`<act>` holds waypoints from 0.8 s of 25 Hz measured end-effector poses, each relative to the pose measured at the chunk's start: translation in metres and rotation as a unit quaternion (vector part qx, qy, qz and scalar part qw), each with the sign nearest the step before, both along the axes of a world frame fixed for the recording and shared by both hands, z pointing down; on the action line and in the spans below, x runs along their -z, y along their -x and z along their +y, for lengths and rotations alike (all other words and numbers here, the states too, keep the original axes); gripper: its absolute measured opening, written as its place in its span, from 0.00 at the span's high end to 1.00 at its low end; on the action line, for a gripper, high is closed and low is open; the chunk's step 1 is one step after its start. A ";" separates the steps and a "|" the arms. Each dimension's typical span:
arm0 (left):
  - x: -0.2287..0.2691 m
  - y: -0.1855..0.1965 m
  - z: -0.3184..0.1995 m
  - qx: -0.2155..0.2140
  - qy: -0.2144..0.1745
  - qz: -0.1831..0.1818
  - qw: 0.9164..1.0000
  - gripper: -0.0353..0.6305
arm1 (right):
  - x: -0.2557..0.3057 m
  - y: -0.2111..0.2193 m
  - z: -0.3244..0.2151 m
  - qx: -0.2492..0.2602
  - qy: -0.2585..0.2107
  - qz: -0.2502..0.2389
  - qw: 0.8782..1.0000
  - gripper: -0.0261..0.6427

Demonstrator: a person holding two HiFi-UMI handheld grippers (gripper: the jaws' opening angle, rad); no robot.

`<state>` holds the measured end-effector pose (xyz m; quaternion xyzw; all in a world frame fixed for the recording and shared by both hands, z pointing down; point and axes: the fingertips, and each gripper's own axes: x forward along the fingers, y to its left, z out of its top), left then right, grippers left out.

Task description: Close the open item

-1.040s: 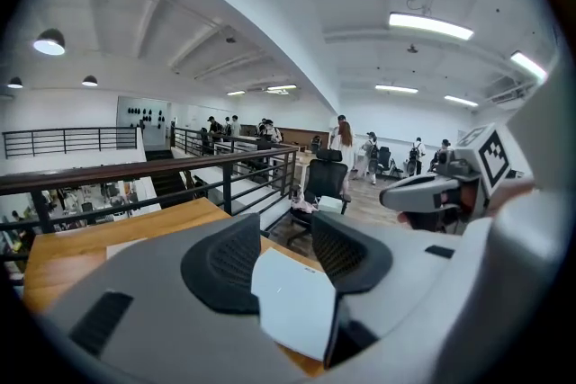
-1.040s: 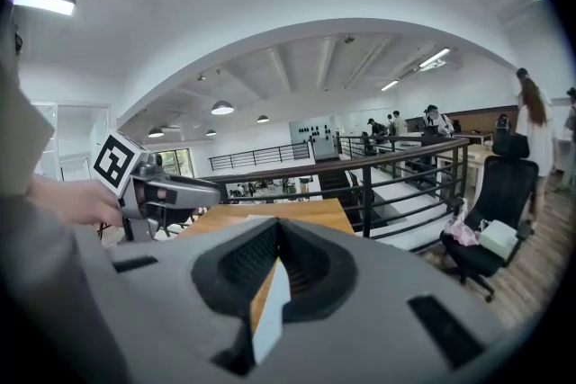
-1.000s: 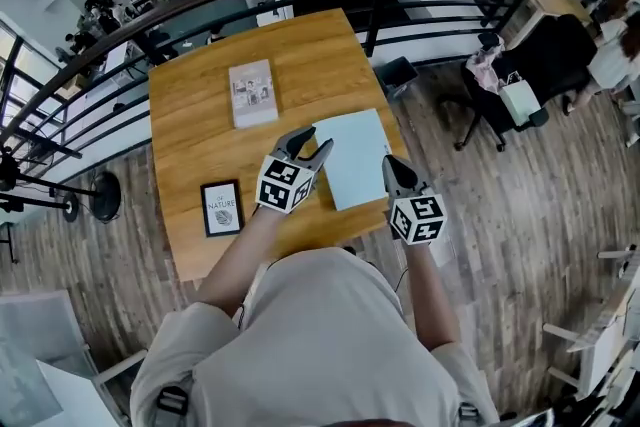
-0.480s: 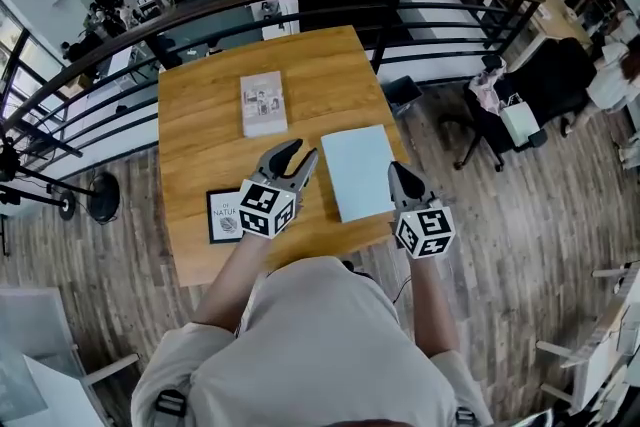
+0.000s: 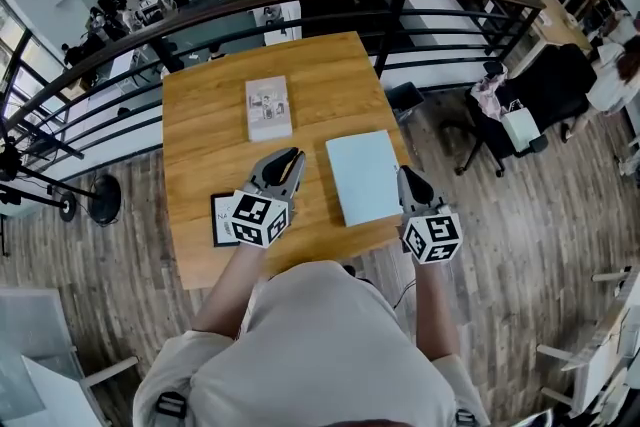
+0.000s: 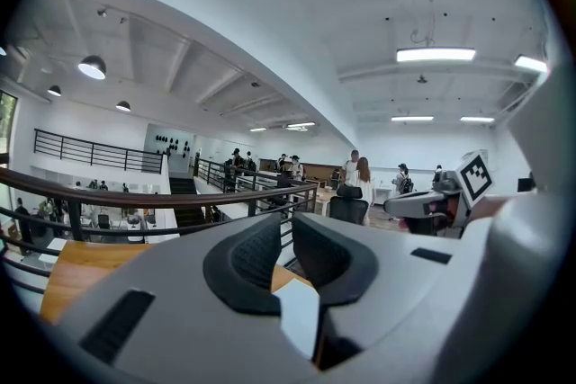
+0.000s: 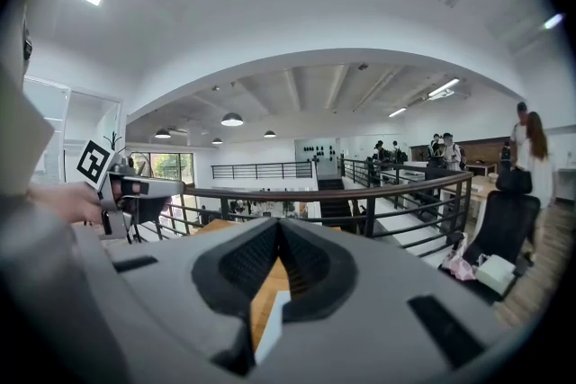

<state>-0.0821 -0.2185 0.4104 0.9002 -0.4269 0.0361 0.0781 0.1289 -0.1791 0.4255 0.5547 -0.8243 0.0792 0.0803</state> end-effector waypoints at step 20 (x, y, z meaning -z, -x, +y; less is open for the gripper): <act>0.006 0.001 -0.010 -0.014 -0.002 0.020 1.000 0.96 | 0.019 -0.008 0.001 -0.021 -0.033 -0.010 0.999 0.96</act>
